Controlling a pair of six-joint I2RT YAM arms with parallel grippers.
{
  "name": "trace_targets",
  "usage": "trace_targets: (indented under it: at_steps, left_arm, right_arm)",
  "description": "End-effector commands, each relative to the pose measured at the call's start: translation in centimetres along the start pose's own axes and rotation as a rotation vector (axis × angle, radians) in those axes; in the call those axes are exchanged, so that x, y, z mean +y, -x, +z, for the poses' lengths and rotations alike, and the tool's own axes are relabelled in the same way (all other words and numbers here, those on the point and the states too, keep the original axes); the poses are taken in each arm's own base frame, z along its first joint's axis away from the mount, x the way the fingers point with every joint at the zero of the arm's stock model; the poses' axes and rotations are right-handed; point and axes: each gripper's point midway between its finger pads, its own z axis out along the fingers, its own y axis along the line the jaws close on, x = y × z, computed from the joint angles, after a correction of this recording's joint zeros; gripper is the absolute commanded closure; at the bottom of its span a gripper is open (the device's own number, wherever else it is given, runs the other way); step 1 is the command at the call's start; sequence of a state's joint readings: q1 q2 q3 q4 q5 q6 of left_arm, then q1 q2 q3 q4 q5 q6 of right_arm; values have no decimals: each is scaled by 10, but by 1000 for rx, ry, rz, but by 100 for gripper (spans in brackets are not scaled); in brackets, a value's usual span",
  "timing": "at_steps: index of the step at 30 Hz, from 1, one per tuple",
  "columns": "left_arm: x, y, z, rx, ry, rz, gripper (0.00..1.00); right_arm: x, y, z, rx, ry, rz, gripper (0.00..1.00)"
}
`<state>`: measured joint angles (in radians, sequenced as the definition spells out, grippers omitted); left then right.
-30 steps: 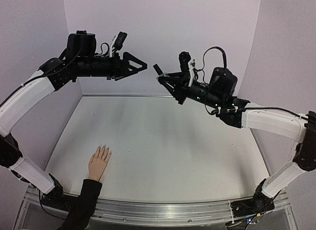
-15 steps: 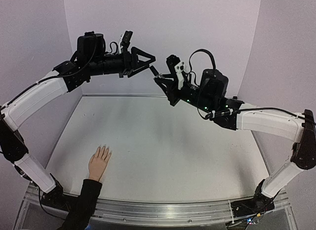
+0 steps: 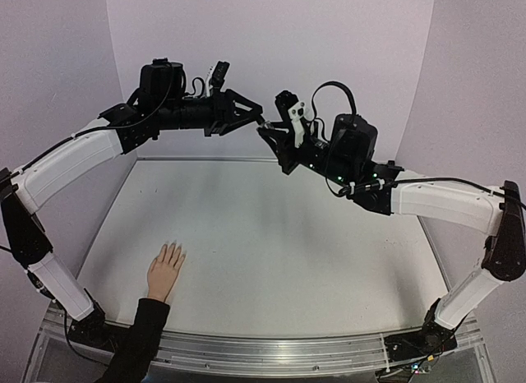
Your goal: Paint the nails
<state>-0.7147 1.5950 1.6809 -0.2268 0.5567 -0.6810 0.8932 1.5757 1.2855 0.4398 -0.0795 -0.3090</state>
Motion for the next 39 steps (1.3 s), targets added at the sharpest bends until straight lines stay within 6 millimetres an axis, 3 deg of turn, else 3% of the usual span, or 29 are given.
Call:
trace_targets:
  at_steps: [1,7,10,14,18,22,25,27,33,35,37,39]
  left_arm:
    - [-24,15,-3,-30,-66,59,67]
    - [-26,11,-1,-6,-81,68,89]
    - [-36,1,1,44,-144,110,100]
    - [-57,-25,0,153,-272,237,100]
    - [-83,-42,-17,203,-418,374,100]
    - [-113,-50,-43,189,-568,489,100]
    - [-127,-50,-55,174,-633,537,100]
    - [-129,-48,-56,172,-639,540,100]
    - [-125,-43,-51,165,-586,499,100]
    - [-120,-40,-47,169,-541,472,94]
    - [-114,-37,-45,165,-489,444,70]
    - [-111,-35,-48,139,-451,435,54]
  right_arm:
    - [-6,26,3,-66,-18,-7,100]
    - [-6,29,3,-69,-15,-3,100]
    - [1,33,2,-78,27,6,100]
    - [39,47,-11,-124,312,62,100]
    - [90,83,-49,-192,782,211,100]
    - [111,127,-84,-279,1094,343,100]
    - [115,152,-100,-335,1204,406,100]
    - [117,155,-101,-341,1228,420,100]
    - [115,141,-84,-339,1171,443,100]
    - [111,136,-78,-348,1120,452,100]
    - [103,129,-72,-360,1046,456,100]
    - [89,122,-65,-366,947,468,100]
